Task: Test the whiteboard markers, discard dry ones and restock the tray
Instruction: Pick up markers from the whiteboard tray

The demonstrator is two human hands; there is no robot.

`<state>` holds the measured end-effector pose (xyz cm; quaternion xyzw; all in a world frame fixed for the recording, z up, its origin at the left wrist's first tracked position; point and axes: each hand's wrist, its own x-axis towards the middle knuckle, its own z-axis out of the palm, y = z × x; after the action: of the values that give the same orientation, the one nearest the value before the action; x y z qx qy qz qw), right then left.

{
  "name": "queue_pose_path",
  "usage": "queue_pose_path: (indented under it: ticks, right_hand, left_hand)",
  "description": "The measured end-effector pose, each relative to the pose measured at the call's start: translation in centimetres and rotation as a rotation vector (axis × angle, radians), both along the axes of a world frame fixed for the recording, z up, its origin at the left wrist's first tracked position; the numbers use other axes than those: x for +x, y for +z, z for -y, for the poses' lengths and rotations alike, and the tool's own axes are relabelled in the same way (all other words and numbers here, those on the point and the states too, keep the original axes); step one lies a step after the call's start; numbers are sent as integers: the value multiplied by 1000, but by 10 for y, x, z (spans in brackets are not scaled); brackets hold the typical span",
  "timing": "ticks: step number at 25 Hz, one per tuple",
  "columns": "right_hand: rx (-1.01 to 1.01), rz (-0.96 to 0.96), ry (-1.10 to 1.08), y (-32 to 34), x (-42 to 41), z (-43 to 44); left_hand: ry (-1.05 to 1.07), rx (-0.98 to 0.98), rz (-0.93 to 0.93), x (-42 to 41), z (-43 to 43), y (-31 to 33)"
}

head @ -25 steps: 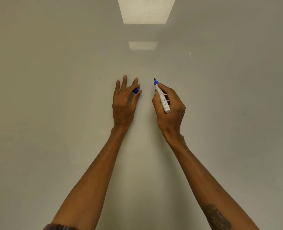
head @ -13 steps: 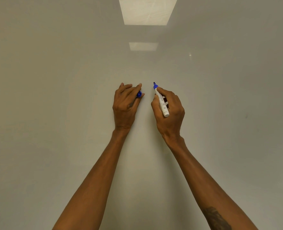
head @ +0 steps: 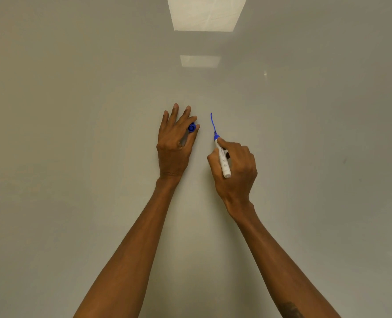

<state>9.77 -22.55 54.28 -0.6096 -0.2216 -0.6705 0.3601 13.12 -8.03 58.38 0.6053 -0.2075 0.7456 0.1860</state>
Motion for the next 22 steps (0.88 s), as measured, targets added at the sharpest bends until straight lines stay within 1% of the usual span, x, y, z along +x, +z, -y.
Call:
queue_pose_path:
  ticks: [3, 5, 7, 10, 12, 14, 18, 20, 22]
  right_hand:
    - [34, -51, -12, -22, -11, -3]
    - [101, -67, 44, -16, -14, 0]
    - [122, -28, 78, 3, -11, 6]
    - [70, -5, 89, 33, -3, 12]
    - [15, -1, 56, 40, 2, 13]
    - [-32, 14, -10, 28, 4, 15]
    - [44, -29, -47, -20, -5, 12]
    - [70, -93, 50, -36, -11, 9]
    - [113, -157, 303, -38, -20, 12]
  left_hand:
    - [-24, -13, -7, -4, 2, 0]
    - [-38, -14, -20, -5, 2, -1]
    - [-40, -11, -34, -5, 2, -2]
    - [-48, -6, -48, -5, 2, -2]
    - [-54, -9, -51, -6, 3, -2]
    - [-60, -8, -43, -7, 3, -2]
    - [-48, -30, -29, -8, 3, -3]
    - [-57, -96, -34, -8, 2, -3]
    - [-77, -144, -54, -8, 1, -12]
